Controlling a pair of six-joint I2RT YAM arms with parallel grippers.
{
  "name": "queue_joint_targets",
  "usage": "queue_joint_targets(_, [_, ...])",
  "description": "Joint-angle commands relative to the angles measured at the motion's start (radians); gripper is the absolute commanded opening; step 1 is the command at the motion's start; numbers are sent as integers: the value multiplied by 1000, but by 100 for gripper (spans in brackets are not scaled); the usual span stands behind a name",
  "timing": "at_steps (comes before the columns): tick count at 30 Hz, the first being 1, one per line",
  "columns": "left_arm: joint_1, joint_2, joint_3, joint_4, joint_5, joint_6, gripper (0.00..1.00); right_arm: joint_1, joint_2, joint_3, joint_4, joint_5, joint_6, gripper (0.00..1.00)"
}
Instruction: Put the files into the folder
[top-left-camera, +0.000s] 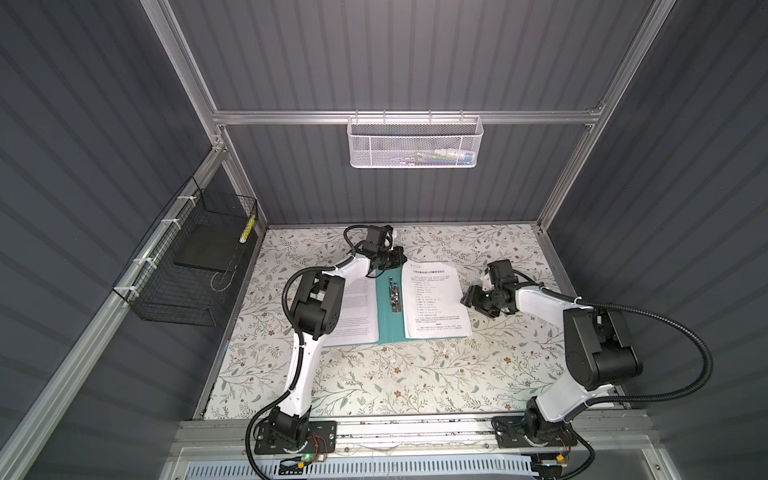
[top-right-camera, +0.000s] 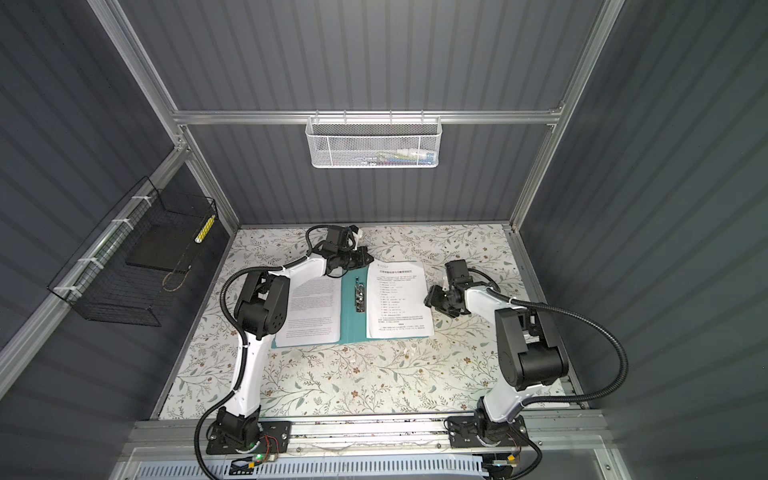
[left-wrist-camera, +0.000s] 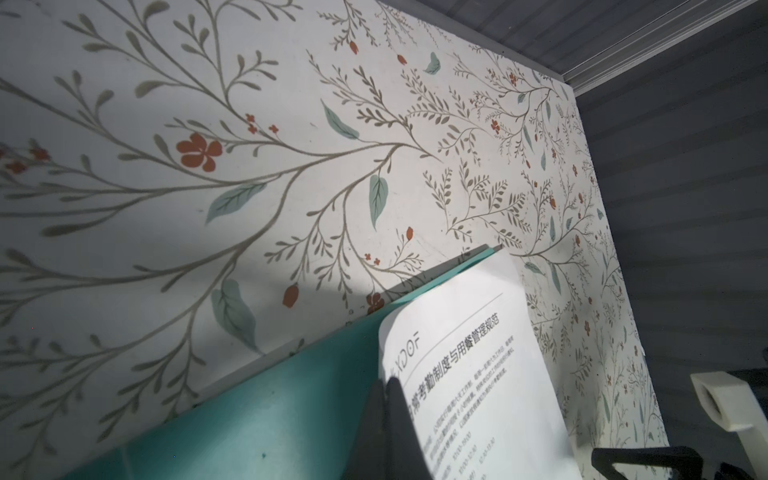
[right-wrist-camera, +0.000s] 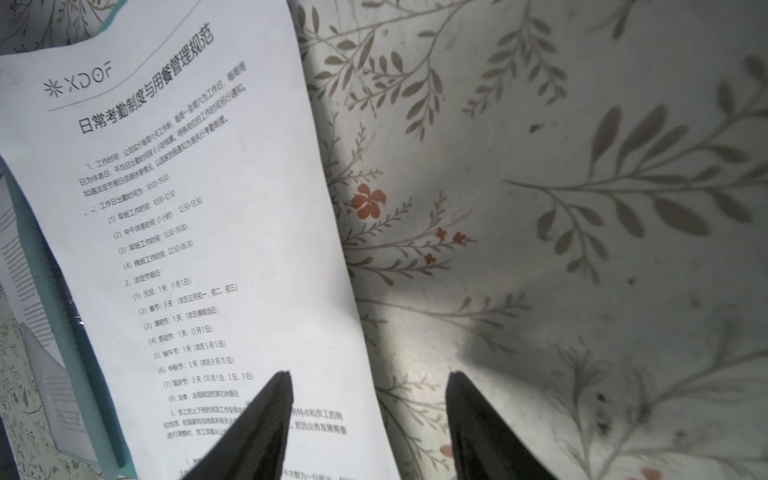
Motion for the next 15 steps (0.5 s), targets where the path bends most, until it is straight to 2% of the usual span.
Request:
queue_joint_targets(1, [4,24,-18,13,27,7,0,7,24,21,3,-29,0,61])
queue_joint_targets(15, [15,8,-59,2,-21,44,0,27,50,23,21,-43,9,61])
